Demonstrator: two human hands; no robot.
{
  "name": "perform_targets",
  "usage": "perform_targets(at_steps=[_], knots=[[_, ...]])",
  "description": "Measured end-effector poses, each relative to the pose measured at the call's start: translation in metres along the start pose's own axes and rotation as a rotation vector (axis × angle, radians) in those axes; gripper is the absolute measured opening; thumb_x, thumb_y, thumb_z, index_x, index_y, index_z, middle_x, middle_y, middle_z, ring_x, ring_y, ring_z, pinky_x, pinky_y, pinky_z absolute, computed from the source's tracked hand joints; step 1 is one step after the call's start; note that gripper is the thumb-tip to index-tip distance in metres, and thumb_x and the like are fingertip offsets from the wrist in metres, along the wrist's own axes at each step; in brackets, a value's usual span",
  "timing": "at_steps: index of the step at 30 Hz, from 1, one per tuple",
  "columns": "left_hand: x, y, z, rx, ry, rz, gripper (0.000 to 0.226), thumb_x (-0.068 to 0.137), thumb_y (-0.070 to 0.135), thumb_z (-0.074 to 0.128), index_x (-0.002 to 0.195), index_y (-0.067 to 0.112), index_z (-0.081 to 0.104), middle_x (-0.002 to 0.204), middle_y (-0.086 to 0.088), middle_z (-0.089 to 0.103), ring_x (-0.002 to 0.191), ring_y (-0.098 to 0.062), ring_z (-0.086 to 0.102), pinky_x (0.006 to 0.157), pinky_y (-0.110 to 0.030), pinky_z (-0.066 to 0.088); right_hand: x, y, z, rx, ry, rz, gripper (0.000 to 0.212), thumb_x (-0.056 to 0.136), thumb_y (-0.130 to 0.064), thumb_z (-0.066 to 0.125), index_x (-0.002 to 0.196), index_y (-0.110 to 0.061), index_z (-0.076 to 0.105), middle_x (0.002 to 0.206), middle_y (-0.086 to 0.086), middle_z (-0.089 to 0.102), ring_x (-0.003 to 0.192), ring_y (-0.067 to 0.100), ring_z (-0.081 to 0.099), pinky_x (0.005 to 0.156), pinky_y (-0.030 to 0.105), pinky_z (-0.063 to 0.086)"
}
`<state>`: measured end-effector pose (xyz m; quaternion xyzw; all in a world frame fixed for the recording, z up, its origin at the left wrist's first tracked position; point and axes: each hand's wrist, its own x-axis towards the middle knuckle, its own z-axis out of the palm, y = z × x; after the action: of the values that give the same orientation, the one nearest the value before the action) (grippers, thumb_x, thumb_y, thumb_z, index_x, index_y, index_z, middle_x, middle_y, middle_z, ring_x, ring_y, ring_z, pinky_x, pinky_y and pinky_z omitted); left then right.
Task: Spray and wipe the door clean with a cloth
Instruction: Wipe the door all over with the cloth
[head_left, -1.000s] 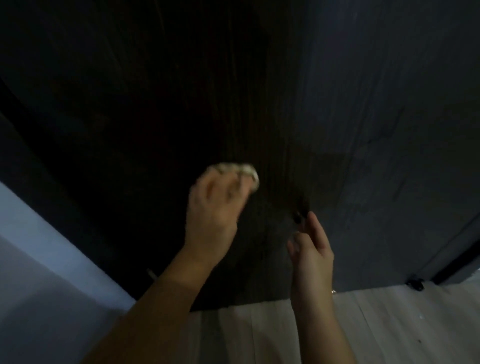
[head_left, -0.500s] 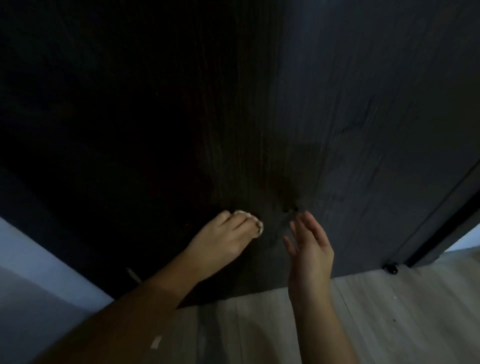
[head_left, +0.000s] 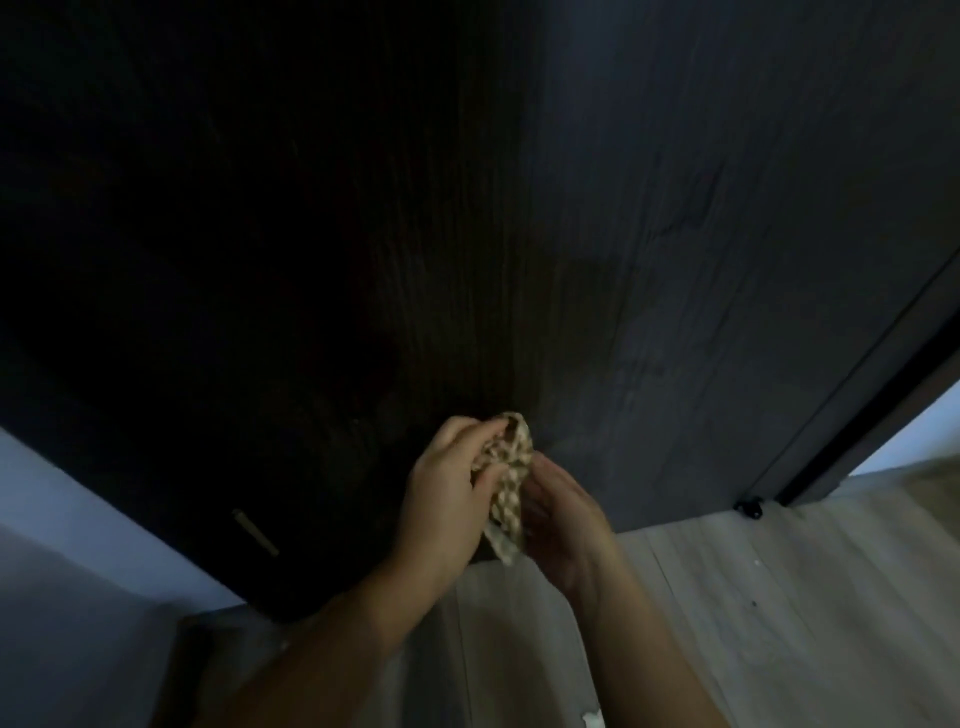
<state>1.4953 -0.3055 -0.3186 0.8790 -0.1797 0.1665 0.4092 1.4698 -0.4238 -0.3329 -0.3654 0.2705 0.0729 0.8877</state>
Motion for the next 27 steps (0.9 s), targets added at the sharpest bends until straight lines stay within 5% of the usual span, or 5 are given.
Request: perform_targets(at_steps=[3,9,14,20,27], knots=[[-0.016,-0.006,0.007,-0.156,0.007,-0.149,0.028,0.083,0.007,0.070,0.109,0.017,0.068,0.106,0.009,0.063,0.097,-0.004,0.061,0.088,-0.028,0.052,-0.002,0.007,0.003,0.020,-0.115,-0.015,0.030,0.097,-0.015,0.049,0.119,-0.002,0.063,0.118,0.024,0.065,0.109,0.034,0.062,0.101,0.048,0.045],[-0.014,-0.013,-0.009,-0.183,0.026,-0.225,0.027,0.085,0.005,0.067,0.111,0.012,0.069,0.101,0.013,0.056,0.093,-0.004,0.059,0.082,-0.012,0.048,-0.007,0.012,0.011,-0.117,-0.212,-0.156,0.029,0.093,-0.008,0.054,0.120,-0.004,0.063,0.116,0.018,0.068,0.109,0.029,0.065,0.095,0.038,0.052],[-0.018,-0.019,-0.032,-0.401,-0.030,-0.286,0.041,0.090,0.009,0.061,0.116,0.041,0.059,0.114,0.016,0.062,0.103,0.001,0.060,0.088,-0.019,0.051,-0.010,0.012,0.033,-0.408,0.165,-0.571,0.021,0.085,-0.005,0.067,0.105,-0.012,0.066,0.097,0.005,0.072,0.093,0.019,0.068,0.090,0.041,0.054],[-0.034,-0.061,-0.103,0.128,0.493,-0.315,0.054,0.083,0.005,0.063,0.133,0.021,0.050,0.147,-0.004,0.030,0.134,-0.021,0.033,0.109,-0.049,0.034,0.024,-0.007,0.038,-0.296,0.677,-0.912,0.020,0.077,-0.022,0.071,0.093,-0.029,0.060,0.107,0.005,0.061,0.096,0.017,0.062,0.091,0.040,0.052],[-0.044,-0.107,-0.125,0.473,0.454,-0.247,0.072,0.080,0.016,0.056,0.148,0.016,0.031,0.160,-0.010,0.006,0.147,-0.028,0.002,0.115,-0.058,0.012,0.017,0.088,0.110,-0.841,0.216,-1.191,0.017,0.080,-0.002,0.071,0.095,-0.011,0.071,0.103,-0.006,0.055,0.094,0.009,0.058,0.081,0.033,0.054]])
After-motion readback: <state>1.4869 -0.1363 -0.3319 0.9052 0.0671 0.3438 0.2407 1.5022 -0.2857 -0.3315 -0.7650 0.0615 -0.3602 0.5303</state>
